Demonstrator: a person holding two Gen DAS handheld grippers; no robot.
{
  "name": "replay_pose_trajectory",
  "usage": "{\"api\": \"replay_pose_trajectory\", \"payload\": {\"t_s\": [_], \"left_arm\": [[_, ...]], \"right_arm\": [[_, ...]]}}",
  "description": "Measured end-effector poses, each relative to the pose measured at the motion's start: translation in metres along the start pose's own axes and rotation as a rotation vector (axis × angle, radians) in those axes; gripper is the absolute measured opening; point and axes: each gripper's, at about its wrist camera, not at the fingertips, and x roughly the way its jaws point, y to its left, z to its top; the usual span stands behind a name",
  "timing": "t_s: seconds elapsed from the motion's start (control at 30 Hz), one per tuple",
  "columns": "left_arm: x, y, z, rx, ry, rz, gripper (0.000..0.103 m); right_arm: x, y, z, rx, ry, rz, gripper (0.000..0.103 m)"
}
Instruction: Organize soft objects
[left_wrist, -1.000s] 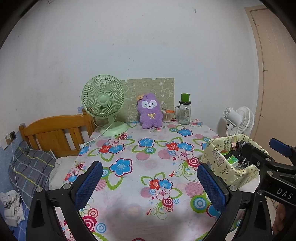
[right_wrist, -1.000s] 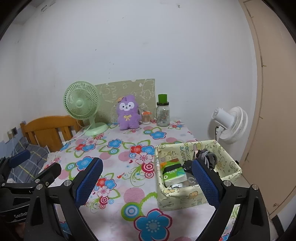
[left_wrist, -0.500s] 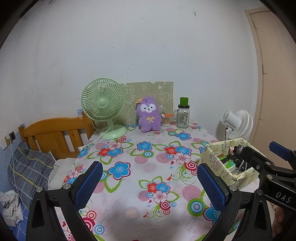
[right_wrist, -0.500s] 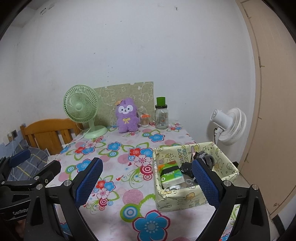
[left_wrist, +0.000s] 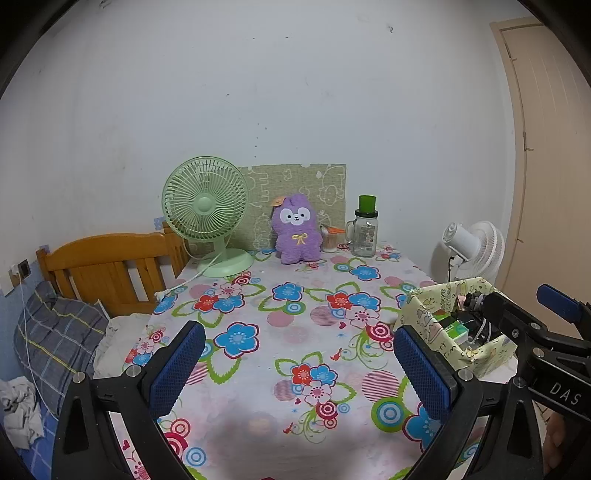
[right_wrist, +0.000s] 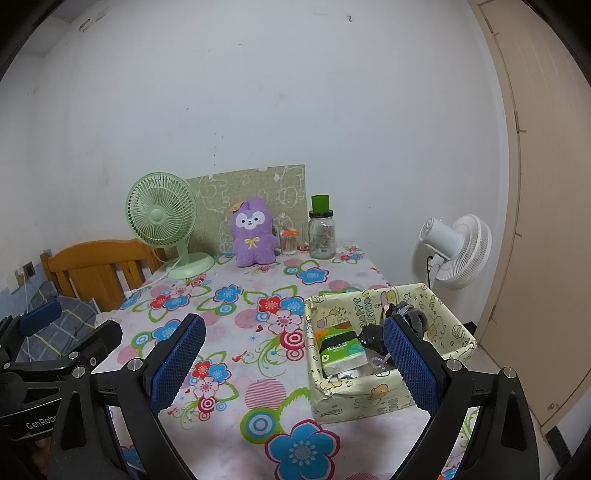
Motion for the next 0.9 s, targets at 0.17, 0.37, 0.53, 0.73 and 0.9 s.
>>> {"api": "replay_pose_trajectory", "payload": {"t_s": [0.17, 0.37, 0.53, 0.73, 0.9], "left_arm": [[-0.0008, -0.0004, 0.0009, -0.003, -0.003, 0.0, 0.103], [-0.0008, 0.0012, 0.0014, -0.017, 0.0, -0.01, 0.103], [-0.0022, 0.0004, 0.0018, -0.018, -0.004, -0.007, 0.103], [-0.0026, 0.0009, 0.002, -0.02, -0.004, -0.002, 0.103], [-0.0028, 0.0021, 0.002, -0.021, -0.005, -0.001, 0.103]], "right_arm": [[-0.0004, 0.0006, 0.0002, 0.001, -0.001, 0.0, 0.098], [-0.0012, 0.0014, 0.0014, 0.007, 0.0, 0.005, 0.098], [-0.0033, 0.0037, 0.0021, 0.005, -0.008, 0.0, 0.098], [-0.0043, 0.0048, 0.0029, 0.004, -0.009, 0.005, 0.098], [-0.0049, 0.0048, 0.0036, 0.001, -0.014, 0.004, 0.098]]}}
